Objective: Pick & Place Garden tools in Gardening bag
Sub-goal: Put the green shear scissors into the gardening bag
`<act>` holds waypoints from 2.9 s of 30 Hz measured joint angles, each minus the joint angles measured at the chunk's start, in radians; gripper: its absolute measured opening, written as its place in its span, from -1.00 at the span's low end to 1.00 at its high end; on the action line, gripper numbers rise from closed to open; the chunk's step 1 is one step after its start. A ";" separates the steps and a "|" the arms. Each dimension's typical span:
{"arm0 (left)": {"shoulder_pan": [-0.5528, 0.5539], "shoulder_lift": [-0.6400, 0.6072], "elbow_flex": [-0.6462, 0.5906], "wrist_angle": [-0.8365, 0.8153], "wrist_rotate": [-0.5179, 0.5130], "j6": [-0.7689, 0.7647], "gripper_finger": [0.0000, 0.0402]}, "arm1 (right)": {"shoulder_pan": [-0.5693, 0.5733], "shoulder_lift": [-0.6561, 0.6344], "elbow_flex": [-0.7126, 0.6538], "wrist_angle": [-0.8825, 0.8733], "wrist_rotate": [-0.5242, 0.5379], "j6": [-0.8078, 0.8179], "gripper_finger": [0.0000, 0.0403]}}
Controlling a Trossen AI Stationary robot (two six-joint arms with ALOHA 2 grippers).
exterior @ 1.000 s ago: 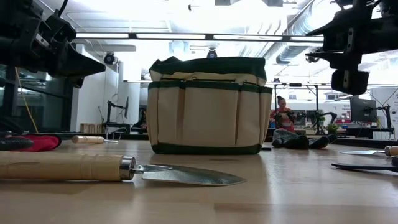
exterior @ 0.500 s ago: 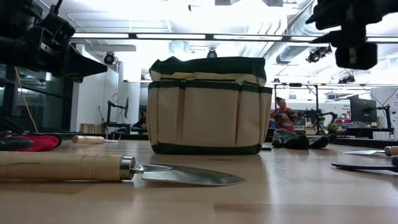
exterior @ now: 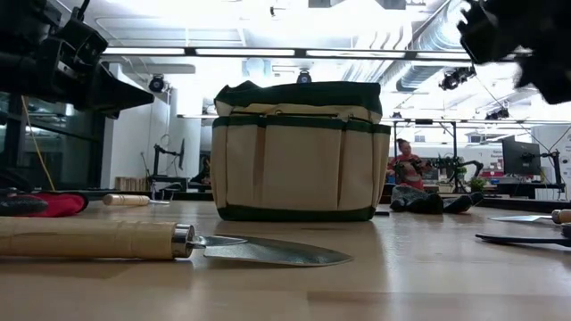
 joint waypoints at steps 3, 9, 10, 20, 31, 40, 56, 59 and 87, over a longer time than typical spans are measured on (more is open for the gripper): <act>0.000 0.000 0.000 0.000 0.000 0.000 -0.95 | 0.028 0.058 0.000 0.001 -0.064 0.071 -0.33; 0.000 0.000 0.000 -0.001 0.000 0.000 -0.95 | 0.094 0.140 0.000 0.005 -0.156 0.190 -0.33; 0.000 0.000 0.000 -0.001 0.000 0.000 -0.95 | 0.103 0.148 0.000 0.008 -0.164 0.207 -0.33; 0.000 0.000 0.000 -0.001 -0.001 0.000 -0.95 | 0.170 0.170 -0.001 0.074 -0.142 0.288 -0.33; 0.000 0.000 0.000 -0.002 -0.001 0.000 -0.95 | 0.172 0.253 0.166 -0.089 -0.135 0.231 -0.43; 0.000 0.000 0.000 -0.002 -0.001 0.000 -0.95 | 0.190 0.424 0.359 -0.246 -0.145 0.204 -0.50; 0.000 0.000 0.000 -0.001 -0.002 -0.001 -0.95 | 0.224 0.570 0.376 -0.305 -0.198 0.212 -0.50; 0.000 0.000 0.000 -0.001 -0.002 -0.001 -0.95 | 0.225 0.570 0.376 -0.326 -0.178 0.190 -0.50; 0.000 0.000 0.000 -0.001 -0.002 0.000 -0.95 | 0.231 0.577 0.364 -0.352 -0.110 0.021 -0.25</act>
